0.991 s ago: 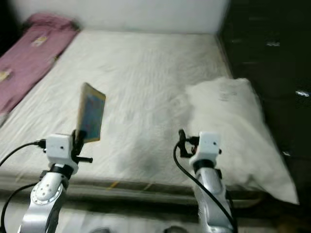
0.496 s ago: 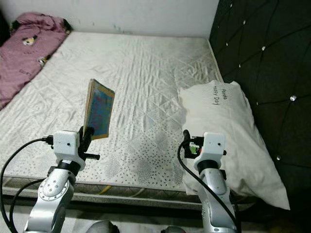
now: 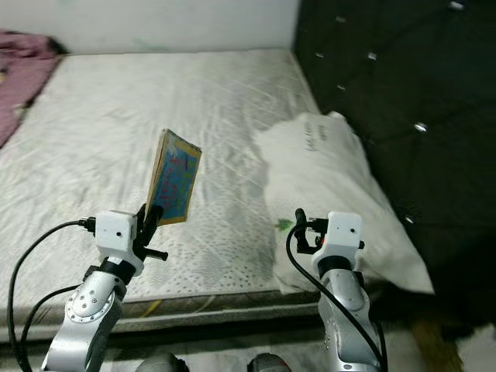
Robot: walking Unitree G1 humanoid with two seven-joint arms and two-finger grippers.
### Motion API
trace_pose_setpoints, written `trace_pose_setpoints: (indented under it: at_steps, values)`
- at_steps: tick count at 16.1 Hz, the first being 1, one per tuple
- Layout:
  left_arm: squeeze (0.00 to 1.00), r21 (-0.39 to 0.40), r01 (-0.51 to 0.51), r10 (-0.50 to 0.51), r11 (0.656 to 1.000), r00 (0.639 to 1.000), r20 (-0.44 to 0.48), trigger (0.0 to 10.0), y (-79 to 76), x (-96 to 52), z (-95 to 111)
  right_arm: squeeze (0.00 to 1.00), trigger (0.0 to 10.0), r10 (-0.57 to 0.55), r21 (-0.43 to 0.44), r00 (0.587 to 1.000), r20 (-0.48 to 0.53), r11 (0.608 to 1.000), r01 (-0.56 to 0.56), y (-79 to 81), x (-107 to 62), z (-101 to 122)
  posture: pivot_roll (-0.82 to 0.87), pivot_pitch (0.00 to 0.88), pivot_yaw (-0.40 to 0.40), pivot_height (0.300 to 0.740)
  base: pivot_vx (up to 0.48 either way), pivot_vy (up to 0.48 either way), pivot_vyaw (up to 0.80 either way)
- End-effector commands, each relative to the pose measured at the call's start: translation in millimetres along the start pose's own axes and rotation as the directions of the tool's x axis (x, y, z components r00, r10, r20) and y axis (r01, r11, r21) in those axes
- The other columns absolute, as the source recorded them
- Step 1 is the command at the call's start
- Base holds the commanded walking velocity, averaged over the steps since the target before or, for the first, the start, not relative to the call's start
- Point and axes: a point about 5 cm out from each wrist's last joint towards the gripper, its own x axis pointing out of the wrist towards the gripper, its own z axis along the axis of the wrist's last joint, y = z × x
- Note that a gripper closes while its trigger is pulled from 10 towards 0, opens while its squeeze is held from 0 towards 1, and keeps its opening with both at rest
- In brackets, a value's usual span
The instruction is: Clean up the room
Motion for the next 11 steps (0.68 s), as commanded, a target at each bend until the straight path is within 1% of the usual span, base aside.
trace_pose_setpoints:
  at_steps: [1, 3, 4, 5, 8, 9, 11]
  values:
    - [0.00, 0.018, -0.004, 0.003, 1.000, 0.997, 0.074, 10.0, -0.3, 3.2, 14.4, 0.00, 10.0, 0.000, 0.007, 1.000, 0.009, 1.000, 0.000, 0.4, -0.1, 3.2, 0.01, 0.076, 0.027, 0.740, 0.000, 0.000, -0.49]
    - [0.00, -0.012, -0.033, 0.034, 0.999, 0.997, 0.073, 10.0, -2.8, 6.5, 15.1, 0.00, 10.0, 0.006, 0.003, 1.000, 0.010, 1.000, -0.006, 1.2, 0.9, 4.1, 0.02, 0.081, 0.023, 0.740, 0.000, 0.000, 0.00]
    - [0.00, -0.041, 0.000, 0.003, 0.999, 0.997, 0.083, 10.0, -4.8, 6.1, 16.4, 0.00, 10.0, 0.007, 0.002, 1.000, 0.012, 1.000, -0.007, 1.5, 1.9, 4.8, 0.02, 0.085, 0.022, 0.740, 0.000, 0.000, 0.00]
    - [0.00, -0.100, 0.053, -0.044, 0.994, 0.995, 0.092, 10.0, -5.2, 3.4, 16.7, 0.00, 10.0, 0.009, 0.000, 1.000, 0.017, 1.000, -0.009, 2.6, 3.5, 6.1, 0.02, 0.093, 0.022, 0.740, 0.000, 0.000, 0.00]
    - [0.00, -0.090, 0.004, 0.004, 0.996, 0.996, 0.092, 10.0, 1.1, 1.9, 16.9, 0.00, 10.0, 0.016, 0.003, 0.999, 0.035, 1.000, -0.017, 5.4, 5.9, 9.3, 0.02, 0.098, 0.024, 0.740, 0.000, 0.000, 0.00]
    - [0.00, -0.070, -0.010, 0.016, 0.998, 0.996, 0.091, 10.0, 2.9, 1.3, 16.5, 0.00, 10.0, 0.029, 0.004, 0.999, 0.037, 1.000, -0.029, 7.2, 6.2, 9.4, 0.02, 0.096, 0.025, 0.740, 0.000, 0.000, 0.00]
    - [0.00, -0.066, -0.060, 0.066, 0.996, 0.994, 0.092, 10.0, 8.4, -0.6, 16.0, 0.00, 10.0, 0.027, 0.004, 0.999, 0.040, 1.000, -0.027, 7.6, 6.1, 9.4, 0.02, 0.093, 0.026, 0.740, 0.000, 0.000, 0.00]
